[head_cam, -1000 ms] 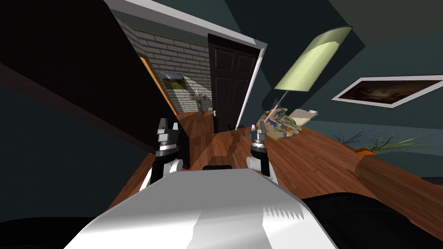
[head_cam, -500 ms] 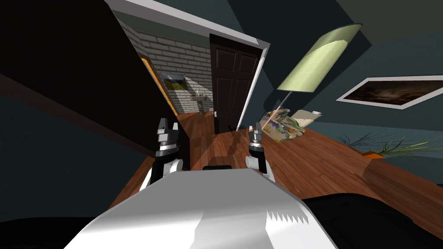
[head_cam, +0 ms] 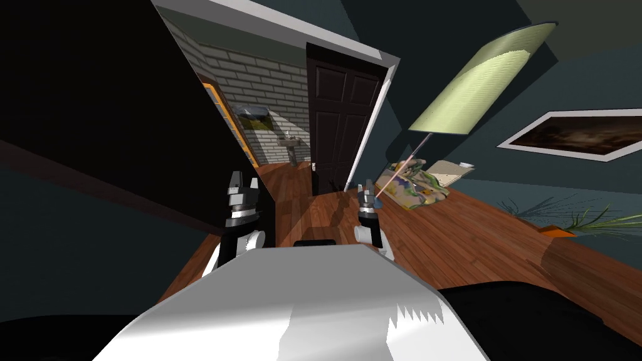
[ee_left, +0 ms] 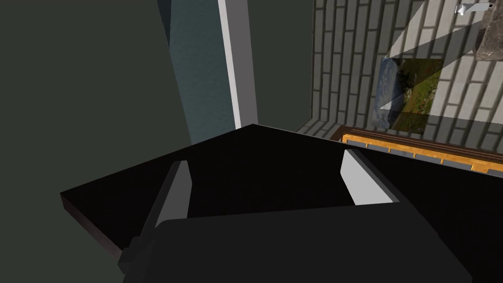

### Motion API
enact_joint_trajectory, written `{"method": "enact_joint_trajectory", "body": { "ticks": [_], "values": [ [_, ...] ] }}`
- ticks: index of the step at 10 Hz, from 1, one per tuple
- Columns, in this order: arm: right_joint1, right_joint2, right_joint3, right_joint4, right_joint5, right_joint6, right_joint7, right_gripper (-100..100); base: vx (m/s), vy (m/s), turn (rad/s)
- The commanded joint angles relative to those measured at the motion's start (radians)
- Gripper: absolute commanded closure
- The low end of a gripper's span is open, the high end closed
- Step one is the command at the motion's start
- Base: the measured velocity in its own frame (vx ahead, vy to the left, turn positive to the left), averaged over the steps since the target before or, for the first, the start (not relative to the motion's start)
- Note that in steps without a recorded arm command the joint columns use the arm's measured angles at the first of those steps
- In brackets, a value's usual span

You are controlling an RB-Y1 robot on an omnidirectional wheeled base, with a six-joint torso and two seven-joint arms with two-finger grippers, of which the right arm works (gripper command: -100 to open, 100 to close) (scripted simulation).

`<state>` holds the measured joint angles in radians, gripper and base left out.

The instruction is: Pull the door open

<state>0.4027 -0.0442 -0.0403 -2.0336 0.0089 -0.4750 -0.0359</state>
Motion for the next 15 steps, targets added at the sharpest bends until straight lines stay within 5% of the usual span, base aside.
{"method": "enact_joint_trajectory", "body": {
  "ticks": [1,15],
  "values": [
    [-0.019,-0.006,0.001,0.047,0.001,-0.014,-0.004,-100,0.099,0.046,0.03],
    [-0.166,-0.062,0.005,0.426,0.006,-0.111,-0.047,-100,0.1,0.03,0.037]
  ]
}}
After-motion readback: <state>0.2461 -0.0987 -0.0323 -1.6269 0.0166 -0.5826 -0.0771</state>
